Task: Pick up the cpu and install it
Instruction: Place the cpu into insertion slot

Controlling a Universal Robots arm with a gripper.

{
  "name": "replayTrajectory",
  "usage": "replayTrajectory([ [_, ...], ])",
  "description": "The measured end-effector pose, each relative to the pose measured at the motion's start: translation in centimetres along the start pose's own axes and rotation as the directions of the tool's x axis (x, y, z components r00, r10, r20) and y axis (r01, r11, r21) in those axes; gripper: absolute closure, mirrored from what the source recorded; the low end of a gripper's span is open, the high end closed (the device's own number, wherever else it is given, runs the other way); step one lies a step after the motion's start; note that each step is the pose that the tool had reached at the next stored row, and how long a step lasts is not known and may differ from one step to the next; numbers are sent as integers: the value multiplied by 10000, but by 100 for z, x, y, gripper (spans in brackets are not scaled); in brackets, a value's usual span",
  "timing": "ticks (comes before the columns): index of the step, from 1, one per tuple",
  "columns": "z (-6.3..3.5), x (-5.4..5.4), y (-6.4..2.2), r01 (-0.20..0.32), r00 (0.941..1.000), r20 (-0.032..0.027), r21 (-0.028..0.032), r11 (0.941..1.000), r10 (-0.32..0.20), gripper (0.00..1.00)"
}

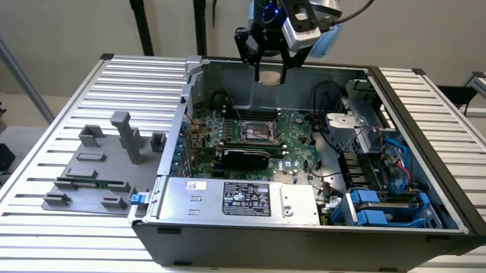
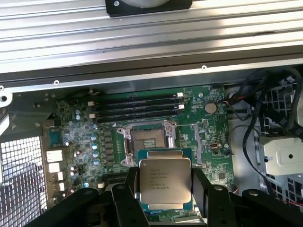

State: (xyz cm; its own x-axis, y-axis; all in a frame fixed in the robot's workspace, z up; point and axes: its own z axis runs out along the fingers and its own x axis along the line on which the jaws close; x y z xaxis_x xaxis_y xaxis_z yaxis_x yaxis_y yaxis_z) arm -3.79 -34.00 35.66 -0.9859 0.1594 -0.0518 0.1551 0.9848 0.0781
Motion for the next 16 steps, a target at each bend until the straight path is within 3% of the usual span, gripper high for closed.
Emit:
replayTrajectory([
  [4,11,1,-1,-731,9973,59,36,9973,730,45],
  [8,23,1,-2,-1443,9895,118,68,9895,1442,45],
  [12,36,2,-3,-2159,9763,181,95,9764,2157,45],
  [16,50,3,-4,-2863,9579,246,117,9581,2860,45],
])
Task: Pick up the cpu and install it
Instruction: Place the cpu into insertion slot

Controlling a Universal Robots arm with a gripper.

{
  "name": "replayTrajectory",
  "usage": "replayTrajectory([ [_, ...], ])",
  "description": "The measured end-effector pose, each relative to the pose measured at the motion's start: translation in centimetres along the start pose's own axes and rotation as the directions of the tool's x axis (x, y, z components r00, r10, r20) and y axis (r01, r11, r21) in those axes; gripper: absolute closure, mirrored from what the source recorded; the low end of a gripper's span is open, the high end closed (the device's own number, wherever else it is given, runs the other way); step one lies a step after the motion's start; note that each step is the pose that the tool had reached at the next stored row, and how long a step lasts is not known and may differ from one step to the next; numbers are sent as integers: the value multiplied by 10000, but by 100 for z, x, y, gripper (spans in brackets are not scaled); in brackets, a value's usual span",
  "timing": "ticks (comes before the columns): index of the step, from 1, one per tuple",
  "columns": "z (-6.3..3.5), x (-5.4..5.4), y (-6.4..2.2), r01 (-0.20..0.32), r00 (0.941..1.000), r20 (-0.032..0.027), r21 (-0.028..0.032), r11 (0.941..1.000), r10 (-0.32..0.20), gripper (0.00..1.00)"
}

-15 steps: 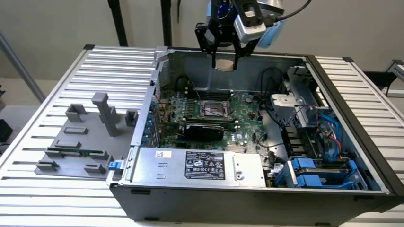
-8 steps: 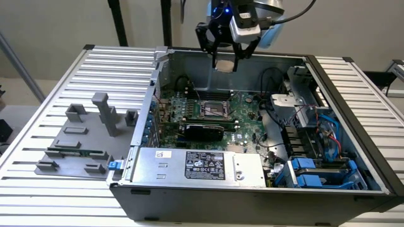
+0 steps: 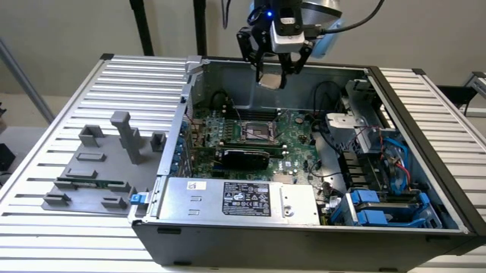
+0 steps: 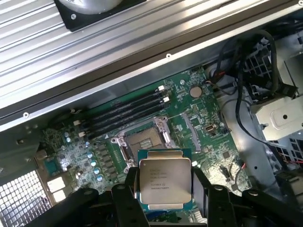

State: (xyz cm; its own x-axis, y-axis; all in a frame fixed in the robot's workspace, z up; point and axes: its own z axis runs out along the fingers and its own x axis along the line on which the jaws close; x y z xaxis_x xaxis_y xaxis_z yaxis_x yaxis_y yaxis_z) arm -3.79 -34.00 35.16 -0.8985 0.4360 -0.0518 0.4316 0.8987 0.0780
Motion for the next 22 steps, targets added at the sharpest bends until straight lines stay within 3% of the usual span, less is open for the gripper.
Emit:
replayTrajectory([
  [6,21,1,-2,-1078,9941,87,51,9942,1077,45],
  [11,42,2,-3,-1979,9801,165,87,9802,1977,45],
  [15,62,3,-5,-2676,9633,228,111,9635,2673,45],
  [22,105,6,-8,-3875,9215,344,140,9218,3869,45],
])
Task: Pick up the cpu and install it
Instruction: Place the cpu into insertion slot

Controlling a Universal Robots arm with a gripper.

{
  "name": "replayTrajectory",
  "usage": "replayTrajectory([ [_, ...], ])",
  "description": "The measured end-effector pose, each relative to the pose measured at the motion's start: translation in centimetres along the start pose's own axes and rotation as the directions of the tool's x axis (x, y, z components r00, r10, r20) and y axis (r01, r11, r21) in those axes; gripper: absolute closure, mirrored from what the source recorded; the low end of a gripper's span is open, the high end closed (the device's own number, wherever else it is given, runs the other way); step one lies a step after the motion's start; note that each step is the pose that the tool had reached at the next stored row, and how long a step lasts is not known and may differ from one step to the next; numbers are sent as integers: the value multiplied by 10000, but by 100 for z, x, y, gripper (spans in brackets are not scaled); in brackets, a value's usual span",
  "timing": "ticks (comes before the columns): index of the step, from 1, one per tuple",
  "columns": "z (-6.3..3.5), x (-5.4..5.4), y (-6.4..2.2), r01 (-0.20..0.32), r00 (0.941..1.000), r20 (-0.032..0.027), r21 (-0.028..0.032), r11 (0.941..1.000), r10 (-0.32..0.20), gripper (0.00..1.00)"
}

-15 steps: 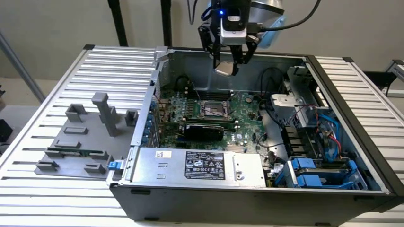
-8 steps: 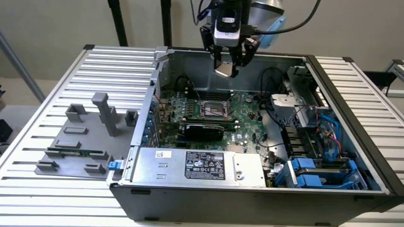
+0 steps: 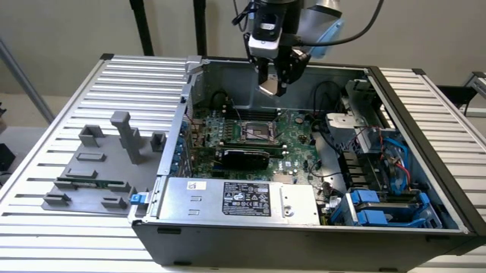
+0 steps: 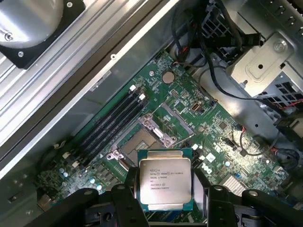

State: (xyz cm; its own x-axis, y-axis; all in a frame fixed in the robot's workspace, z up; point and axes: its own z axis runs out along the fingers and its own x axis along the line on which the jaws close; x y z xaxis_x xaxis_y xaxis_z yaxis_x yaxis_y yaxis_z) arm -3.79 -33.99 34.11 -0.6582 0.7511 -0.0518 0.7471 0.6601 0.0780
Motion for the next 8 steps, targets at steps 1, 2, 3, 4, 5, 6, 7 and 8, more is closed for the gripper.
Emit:
replayTrajectory([
  [1,7,0,-1,-191,9998,15,11,9998,191,45],
  [2,15,1,-1,-368,9993,29,20,9993,368,45],
  [3,23,1,-2,-548,9985,44,27,9985,548,45],
  [4,31,1,-3,-727,9973,58,36,9973,726,45],
  [5,38,2,-3,-900,9959,73,44,9959,899,45],
  [6,47,2,-4,-1094,9940,89,53,9940,1094,45],
  [7,55,3,-4,-1272,9918,104,60,9919,1272,45],
  [8,63,3,-5,-1450,9894,119,68,9894,1449,45],
])
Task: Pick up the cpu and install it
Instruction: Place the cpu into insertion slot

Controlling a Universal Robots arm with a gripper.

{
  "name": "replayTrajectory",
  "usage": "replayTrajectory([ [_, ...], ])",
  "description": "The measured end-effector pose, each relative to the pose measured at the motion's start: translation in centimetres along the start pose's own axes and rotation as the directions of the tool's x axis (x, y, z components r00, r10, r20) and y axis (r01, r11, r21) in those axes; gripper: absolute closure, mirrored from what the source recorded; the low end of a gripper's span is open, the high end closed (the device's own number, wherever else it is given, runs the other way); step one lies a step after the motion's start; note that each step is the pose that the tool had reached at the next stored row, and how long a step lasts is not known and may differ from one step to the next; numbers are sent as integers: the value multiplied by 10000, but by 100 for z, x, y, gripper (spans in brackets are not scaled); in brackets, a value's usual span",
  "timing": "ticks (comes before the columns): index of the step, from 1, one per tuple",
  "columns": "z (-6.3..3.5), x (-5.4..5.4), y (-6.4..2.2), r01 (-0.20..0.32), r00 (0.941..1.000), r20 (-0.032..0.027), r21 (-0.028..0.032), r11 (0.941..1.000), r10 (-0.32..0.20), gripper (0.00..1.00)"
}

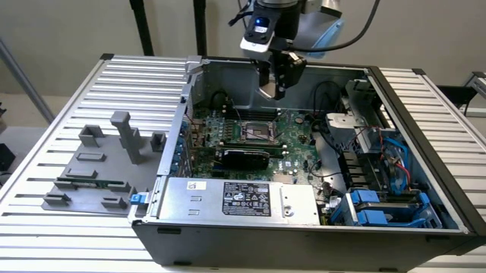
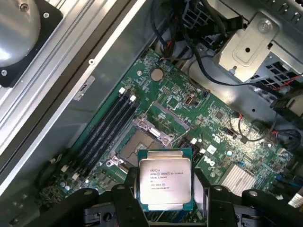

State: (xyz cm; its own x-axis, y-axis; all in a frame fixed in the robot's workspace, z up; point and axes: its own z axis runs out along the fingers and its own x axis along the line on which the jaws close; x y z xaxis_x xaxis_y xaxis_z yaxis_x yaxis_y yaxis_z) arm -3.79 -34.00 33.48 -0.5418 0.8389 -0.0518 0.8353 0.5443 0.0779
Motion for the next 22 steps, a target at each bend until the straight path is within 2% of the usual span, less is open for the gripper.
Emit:
replayTrajectory([
  [5,42,2,-3,-905,9959,73,43,9959,904,45],
  [8,67,4,-5,-1433,9896,118,66,9897,1432,45],
  [11,96,5,-8,-1978,9801,165,87,9802,1977,45],
  [14,125,7,-10,-2503,9680,213,105,9681,2500,45],
  [17,157,8,-12,-3035,9526,262,120,9528,3031,45],
  [22,207,11,-16,-3880,9213,344,140,9216,3874,45],
])
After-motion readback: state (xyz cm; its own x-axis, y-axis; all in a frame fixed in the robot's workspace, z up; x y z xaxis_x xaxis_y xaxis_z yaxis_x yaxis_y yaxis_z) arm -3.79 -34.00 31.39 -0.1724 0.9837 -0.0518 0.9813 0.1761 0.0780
